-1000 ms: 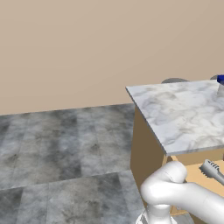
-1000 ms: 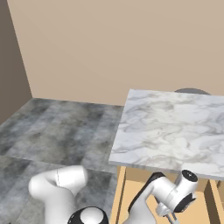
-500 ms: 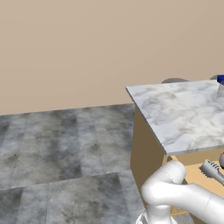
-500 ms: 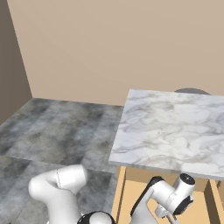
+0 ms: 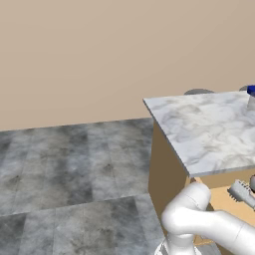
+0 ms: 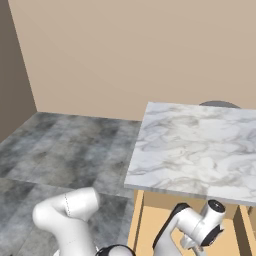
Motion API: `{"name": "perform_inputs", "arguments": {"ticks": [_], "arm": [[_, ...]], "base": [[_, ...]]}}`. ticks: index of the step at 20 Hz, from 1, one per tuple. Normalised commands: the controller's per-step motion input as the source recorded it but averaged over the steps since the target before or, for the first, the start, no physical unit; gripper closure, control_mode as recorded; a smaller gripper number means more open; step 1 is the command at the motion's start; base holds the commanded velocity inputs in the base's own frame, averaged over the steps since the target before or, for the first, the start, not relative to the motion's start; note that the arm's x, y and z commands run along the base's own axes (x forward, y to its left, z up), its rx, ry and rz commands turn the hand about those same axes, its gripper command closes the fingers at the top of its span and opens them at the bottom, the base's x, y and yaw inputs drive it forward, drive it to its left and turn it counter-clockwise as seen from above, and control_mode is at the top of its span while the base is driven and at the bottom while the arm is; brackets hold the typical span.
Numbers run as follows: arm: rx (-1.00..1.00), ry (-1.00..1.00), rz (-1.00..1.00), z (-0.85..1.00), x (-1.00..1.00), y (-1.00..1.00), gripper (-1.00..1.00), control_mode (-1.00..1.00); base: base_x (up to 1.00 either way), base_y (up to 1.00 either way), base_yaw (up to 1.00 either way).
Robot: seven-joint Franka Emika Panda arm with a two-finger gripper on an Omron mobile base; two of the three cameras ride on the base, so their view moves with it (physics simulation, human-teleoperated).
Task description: Take the tongs from the drawer on the right and place them on the dining counter next to the tray containing the hot dog.
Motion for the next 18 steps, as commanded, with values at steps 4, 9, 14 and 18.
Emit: {"name": "perform_inputs", "arguments": {"ticks": [4,9,14,18], "arm": [[0.00,0.02,0.00,-0.33,0.00,-0.08,-1.00,-1.00],[0.02,0.05,0.00,-0.13,0.00,-0.01,1.00,-1.00],[0.00,0.00,0.00,-0.04,-0.01,0.00,1.00,-1.00],[0.00,0.00,0.00,-0.09,-0.20,0.00,1.00,-1.00]], "base": [[0.00,0.00,0.00],[0.00,0.00,0.00],[0.00,0.00,0.00],[0.00,0.00,0.00]]}}
